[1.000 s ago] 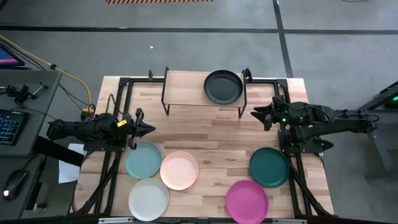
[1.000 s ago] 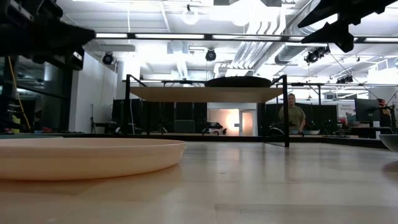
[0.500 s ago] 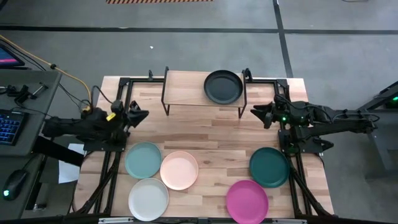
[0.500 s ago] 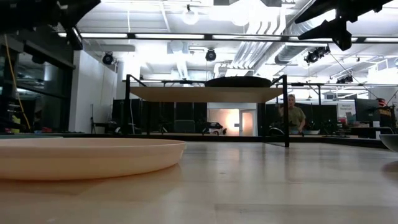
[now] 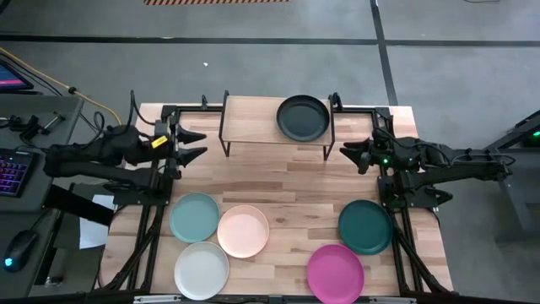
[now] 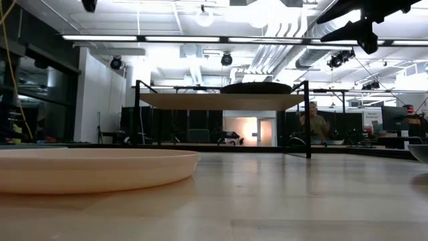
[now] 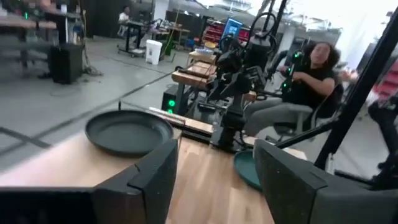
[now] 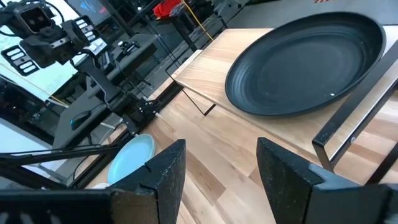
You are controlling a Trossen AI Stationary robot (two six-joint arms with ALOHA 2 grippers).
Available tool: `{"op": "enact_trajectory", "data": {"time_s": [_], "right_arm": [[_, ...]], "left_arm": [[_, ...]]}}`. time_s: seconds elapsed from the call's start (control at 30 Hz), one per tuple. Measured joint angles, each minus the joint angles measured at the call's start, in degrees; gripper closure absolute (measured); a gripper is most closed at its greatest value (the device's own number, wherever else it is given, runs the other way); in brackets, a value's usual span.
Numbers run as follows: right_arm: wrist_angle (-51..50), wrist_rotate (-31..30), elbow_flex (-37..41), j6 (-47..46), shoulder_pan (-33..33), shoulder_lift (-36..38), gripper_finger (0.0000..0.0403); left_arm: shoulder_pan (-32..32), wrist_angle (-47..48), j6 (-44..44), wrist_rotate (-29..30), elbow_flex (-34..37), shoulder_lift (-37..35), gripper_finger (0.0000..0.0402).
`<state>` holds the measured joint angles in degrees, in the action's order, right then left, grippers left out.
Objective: Place and stack plates onto a shelf
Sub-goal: Put the blue plate on the shelf
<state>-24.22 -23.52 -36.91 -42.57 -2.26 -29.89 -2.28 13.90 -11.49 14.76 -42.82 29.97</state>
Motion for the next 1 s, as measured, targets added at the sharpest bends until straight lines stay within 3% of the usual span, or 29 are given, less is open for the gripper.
{"op": "enact_trajectory", "data": {"time_s": [0.1, 0.37, 0.87, 1.0], "right_arm": [[0.85, 0.02, 0.0, 0.57, 0.0, 0.0, 0.0224], [2.82, 0.57, 0.0, 3.14, 0.0, 0.02, 0.0224], [11.33, 9.45, 0.0, 12.96, 0.0, 0.02, 0.0224], [12.53, 12.93, 0.0, 12.86, 0.0, 0.03, 0.0224]], "left_arm": [[0.0, -0.86, 1.54, 0.02, -1.27, 0.95, 0.0198], [0.02, -0.64, -4.49, 2.78, -1.32, 0.86, 0.0201], [0.02, -0.59, -5.02, 5.96, -1.32, 0.88, 0.0202], [0.0, 0.83, -11.47, 4.79, -1.32, 0.98, 0.0202]]}}
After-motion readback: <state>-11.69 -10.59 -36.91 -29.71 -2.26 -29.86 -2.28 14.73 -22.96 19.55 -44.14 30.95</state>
